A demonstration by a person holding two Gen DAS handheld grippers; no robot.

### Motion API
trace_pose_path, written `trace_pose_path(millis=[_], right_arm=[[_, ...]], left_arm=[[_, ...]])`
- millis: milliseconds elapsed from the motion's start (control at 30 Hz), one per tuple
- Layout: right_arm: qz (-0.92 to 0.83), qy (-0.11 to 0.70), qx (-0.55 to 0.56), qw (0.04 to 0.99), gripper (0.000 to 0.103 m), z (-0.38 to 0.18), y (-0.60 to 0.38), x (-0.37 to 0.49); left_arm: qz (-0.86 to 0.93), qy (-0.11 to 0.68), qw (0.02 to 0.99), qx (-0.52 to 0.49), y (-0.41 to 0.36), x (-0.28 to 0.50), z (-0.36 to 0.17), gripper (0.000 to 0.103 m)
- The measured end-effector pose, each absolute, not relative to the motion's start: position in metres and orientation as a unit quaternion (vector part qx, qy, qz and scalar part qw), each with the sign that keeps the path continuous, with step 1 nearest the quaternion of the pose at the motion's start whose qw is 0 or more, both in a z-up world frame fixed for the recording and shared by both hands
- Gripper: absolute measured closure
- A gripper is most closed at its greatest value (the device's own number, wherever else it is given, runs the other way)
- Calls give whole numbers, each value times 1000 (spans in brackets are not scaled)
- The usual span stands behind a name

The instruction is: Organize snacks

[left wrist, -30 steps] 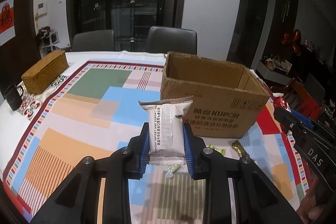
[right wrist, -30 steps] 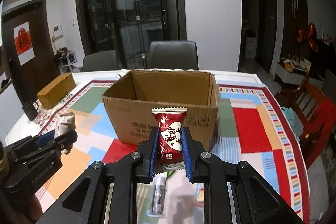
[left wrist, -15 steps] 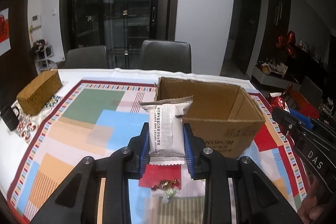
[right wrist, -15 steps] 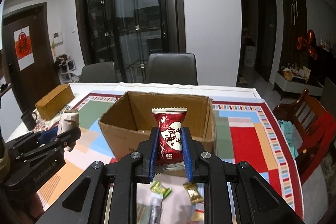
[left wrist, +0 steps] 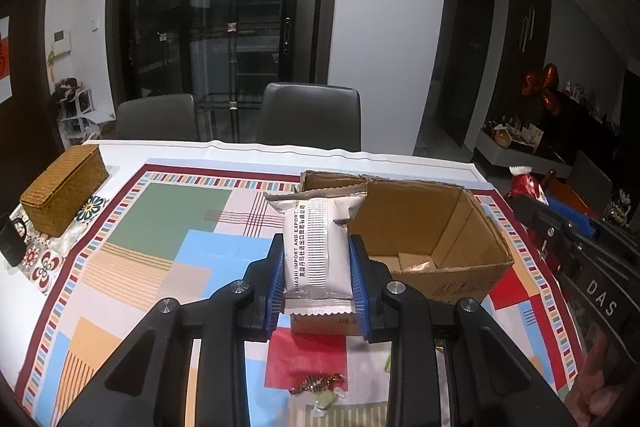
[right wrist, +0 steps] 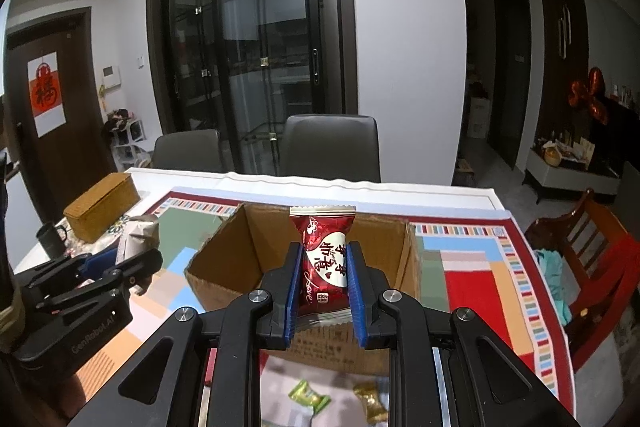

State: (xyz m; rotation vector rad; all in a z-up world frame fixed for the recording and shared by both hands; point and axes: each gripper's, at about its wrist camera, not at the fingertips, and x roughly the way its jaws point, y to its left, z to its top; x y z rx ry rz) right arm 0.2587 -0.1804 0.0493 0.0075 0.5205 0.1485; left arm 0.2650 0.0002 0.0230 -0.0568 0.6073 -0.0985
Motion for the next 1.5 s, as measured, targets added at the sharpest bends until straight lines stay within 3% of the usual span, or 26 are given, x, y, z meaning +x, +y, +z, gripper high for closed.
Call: trace_pose_path(millis=[1200, 1267, 1333, 1500], right_arm=[[84, 294, 19, 952, 79, 28, -190, 328], [85, 293, 17, 952, 74, 28, -190, 328], [76, 288, 8, 955, 54, 29, -190, 327], [57, 271, -3, 961, 40, 37, -189, 318]], left_arm=[[-111, 317, 942, 5, -34, 343, 10, 71], [-112, 320, 941, 6, -34, 342, 9, 66], [-107, 319, 942, 7, -31, 339, 10, 52], [-97, 314, 944, 1, -28, 333, 13, 38]])
